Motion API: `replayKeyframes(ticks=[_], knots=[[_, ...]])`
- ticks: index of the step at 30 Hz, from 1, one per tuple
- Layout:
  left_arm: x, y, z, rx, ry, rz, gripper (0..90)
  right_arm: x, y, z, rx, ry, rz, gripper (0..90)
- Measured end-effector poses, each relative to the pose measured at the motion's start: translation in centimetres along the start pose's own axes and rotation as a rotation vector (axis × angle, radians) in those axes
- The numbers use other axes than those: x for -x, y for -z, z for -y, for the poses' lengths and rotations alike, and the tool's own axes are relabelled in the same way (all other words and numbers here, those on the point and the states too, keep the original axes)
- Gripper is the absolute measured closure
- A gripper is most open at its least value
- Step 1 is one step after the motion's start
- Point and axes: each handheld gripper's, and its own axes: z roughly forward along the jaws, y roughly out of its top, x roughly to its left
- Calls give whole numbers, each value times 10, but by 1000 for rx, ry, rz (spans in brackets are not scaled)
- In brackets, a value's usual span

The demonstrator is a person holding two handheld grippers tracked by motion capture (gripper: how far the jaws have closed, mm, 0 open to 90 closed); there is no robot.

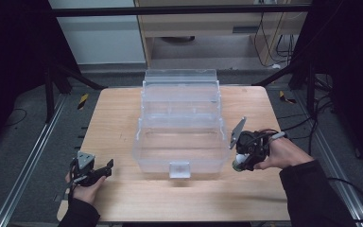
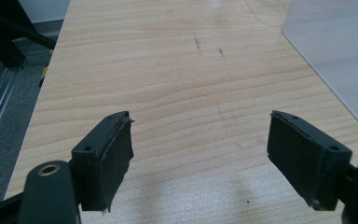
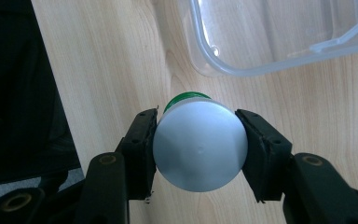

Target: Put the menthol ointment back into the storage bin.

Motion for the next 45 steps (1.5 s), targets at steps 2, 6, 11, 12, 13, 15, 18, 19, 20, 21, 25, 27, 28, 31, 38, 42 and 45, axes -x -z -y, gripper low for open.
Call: replayKeyframes(ticks=[2, 6, 11, 12, 13, 15, 18, 19, 20, 21, 25, 27, 28, 31, 38, 42, 45], knots=[[0, 0, 0, 1, 0, 1, 213, 1, 3, -3, 0, 5, -3, 503], [0, 0, 0, 2, 0, 1, 214, 3, 6, -6, 5, 5, -4, 503], [1, 0, 0, 0, -1, 3, 214, 7, 12, -12, 7, 8, -1, 503], [1, 0, 0, -1, -1, 3, 214, 9, 14, -15, 16, 14, -4, 504], [0, 0, 0, 0, -1, 4, 214, 10, 14, -15, 19, 10, -5, 504], [0, 0, 0, 1, 1, 2, 214, 12, 15, -18, 17, 13, -9, 504], [0, 0, 0, 1, 1, 3, 214, 15, 14, -23, 9, 17, -11, 503], [0, 0, 0, 1, 2, 4, 214, 16, 15, -24, 10, 17, -8, 503], [0, 0, 0, 1, 0, 4, 215, 16, 15, -26, 11, 20, -8, 504], [0, -1, 0, 2, 0, 4, 214, 17, 15, -27, 17, 20, -6, 504], [0, -1, 0, 1, 1, 4, 215, 20, 17, -32, 23, 20, -6, 503], [0, 0, 0, 2, 1, 5, 215, 21, 17, -34, 25, 18, -5, 504], [0, 0, 0, 3, 1, 5, 215, 22, 17, -35, 26, 20, -5, 504], [0, 0, 0, 3, 0, 5, 215, 27, 18, -40, 37, 17, -4, 504], [0, 0, 0, 3, 2, 4, 216, 34, 13, -49, 43, 21, -4, 503], [0, 0, 0, 3, 0, 5, 217, 38, 7, -55, 47, 30, -6, 503], [0, 0, 0, 2, 1, 4, 217, 39, 4, -57, 45, 28, -10, 503]])
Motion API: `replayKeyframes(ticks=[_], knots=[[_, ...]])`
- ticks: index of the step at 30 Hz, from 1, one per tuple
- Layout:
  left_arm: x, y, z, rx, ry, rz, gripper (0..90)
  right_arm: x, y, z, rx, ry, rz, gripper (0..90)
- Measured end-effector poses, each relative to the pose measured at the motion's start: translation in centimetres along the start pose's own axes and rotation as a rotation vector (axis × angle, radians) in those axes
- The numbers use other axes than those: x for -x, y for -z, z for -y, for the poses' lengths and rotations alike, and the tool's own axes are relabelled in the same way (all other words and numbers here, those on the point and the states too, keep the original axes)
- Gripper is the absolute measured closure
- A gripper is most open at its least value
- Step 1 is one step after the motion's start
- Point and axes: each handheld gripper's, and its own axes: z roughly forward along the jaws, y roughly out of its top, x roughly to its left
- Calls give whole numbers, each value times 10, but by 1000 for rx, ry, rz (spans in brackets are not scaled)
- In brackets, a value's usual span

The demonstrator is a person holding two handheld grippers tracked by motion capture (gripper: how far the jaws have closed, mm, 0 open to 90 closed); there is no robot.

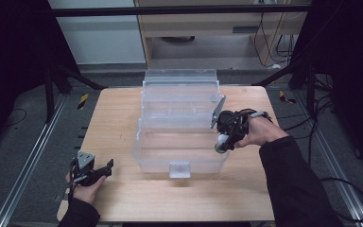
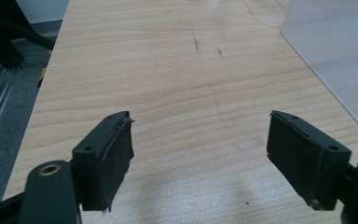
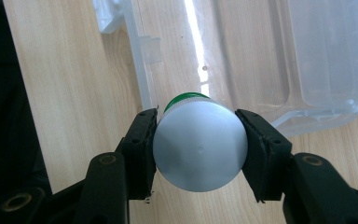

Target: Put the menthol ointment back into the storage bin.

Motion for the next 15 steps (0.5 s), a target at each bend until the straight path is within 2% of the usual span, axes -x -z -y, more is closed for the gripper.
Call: replayKeyframes(ticks=[15], knots=[[0, 0, 0, 1, -4, 2, 218, 7, -27, -10, -1, 11, 2, 503]])
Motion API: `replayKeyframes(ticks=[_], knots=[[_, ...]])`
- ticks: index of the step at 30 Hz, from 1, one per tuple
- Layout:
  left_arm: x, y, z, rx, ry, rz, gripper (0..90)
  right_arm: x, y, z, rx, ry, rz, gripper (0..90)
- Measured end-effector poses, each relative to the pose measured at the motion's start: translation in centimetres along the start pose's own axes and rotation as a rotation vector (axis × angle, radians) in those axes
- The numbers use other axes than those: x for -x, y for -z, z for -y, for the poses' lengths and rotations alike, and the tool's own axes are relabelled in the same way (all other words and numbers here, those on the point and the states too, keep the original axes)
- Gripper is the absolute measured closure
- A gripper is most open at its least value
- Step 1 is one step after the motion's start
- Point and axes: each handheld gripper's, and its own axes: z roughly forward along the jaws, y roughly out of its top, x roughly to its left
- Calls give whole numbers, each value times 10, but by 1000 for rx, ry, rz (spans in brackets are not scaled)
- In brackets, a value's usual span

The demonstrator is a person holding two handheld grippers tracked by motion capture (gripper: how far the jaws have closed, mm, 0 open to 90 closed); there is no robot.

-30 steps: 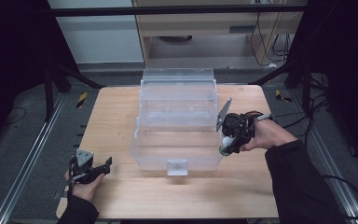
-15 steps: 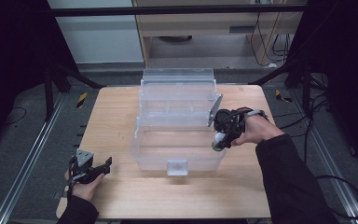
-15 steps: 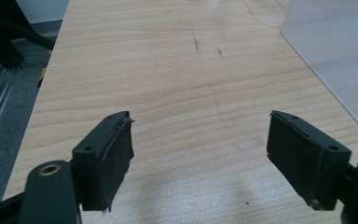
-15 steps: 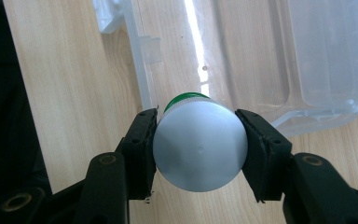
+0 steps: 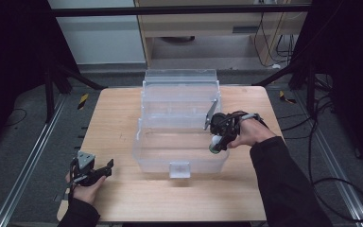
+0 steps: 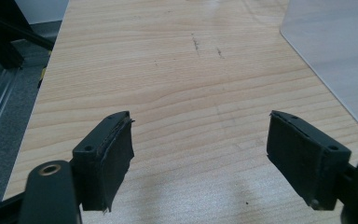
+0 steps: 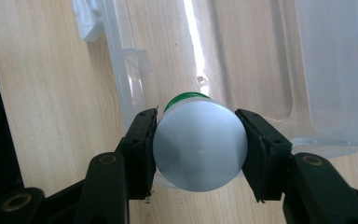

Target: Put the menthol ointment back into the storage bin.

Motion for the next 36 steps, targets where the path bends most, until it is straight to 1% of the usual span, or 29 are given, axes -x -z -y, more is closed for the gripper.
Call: replayKeyframes(ticks=[1, 2, 5, 6, 12, 17, 23, 36], knots=[[0, 0, 0, 0, 0, 0, 218, 1, -3, 1, 0, 1, 0, 503], [0, 0, 0, 0, 0, 0, 218, 1, -4, 2, -2, -8, -2, 503], [0, 0, 0, -1, -3, 0, 219, 2, -7, 3, -3, 1, -5, 503], [0, 0, 0, -1, -2, 0, 219, 2, -8, 4, -6, -8, -5, 503], [0, 0, 0, -1, -2, 0, 221, 3, -16, 7, -21, -5, -11, 503], [0, 0, 0, -1, -4, 1, 222, 4, -22, 10, -30, -17, -19, 502], [0, 0, 0, 0, -5, 0, 224, 4, -29, 12, -36, -19, -27, 503], [0, 0, 0, 0, -4, 0, 226, 4, -39, 17, -53, -26, -43, 501]])
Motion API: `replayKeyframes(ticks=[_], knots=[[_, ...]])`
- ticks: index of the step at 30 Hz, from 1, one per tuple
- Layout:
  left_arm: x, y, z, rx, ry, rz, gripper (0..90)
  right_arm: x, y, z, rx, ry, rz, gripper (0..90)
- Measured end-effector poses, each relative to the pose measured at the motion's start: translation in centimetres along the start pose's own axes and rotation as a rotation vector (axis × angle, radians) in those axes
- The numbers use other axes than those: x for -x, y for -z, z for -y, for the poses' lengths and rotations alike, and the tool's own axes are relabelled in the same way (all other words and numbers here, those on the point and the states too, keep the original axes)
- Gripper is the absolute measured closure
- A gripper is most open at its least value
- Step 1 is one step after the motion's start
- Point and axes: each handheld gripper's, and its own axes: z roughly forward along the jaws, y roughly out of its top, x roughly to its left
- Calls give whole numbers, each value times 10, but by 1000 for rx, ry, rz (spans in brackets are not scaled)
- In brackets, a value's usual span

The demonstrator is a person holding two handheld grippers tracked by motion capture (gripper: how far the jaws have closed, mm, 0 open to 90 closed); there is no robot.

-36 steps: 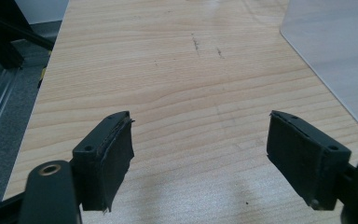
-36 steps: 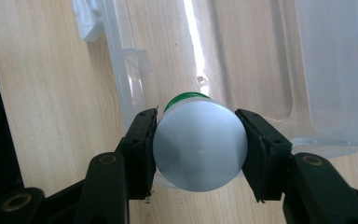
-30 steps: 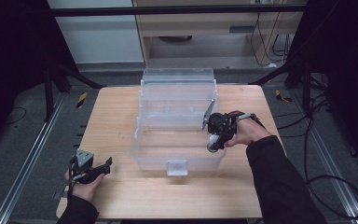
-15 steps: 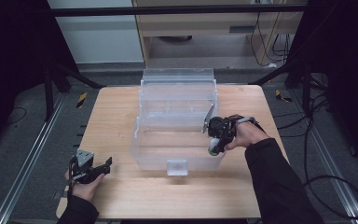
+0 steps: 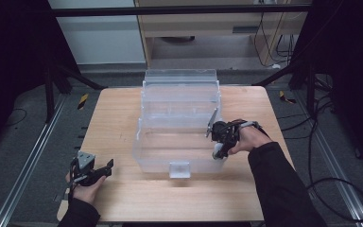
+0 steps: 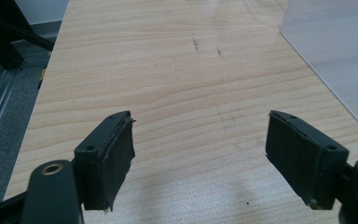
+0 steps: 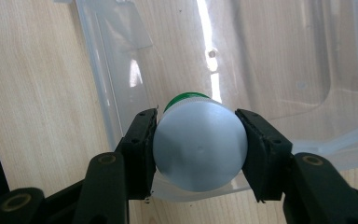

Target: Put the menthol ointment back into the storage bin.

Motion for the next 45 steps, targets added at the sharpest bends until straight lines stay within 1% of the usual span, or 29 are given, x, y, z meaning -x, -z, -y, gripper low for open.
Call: replayKeyframes(ticks=[5, 10, 27, 30, 33, 37, 42, 45], knots=[[0, 0, 0, 0, 0, 0, 227, 0, -4, 2, -11, -5, -8, 501], [0, 0, 0, 0, -1, -1, 227, 1, -5, 5, -6, -11, -9, 501], [0, 0, 0, -1, 0, 0, 227, 1, -7, 4, -9, -18, -14, 503], [0, 0, 0, -2, 0, 0, 227, 1, -4, 4, 5, -24, -13, 514], [0, 0, 0, -1, -1, 0, 227, 1, -3, 5, 6, -25, -10, 514], [0, 0, 0, -2, -1, 0, 227, 0, 3, 7, 34, -30, 0, 512], [0, 0, 0, -2, -1, 0, 227, -2, 8, 9, 51, -37, 11, 508], [0, 0, 0, -3, -1, 0, 227, -5, 15, 11, 72, -54, 29, 472]])
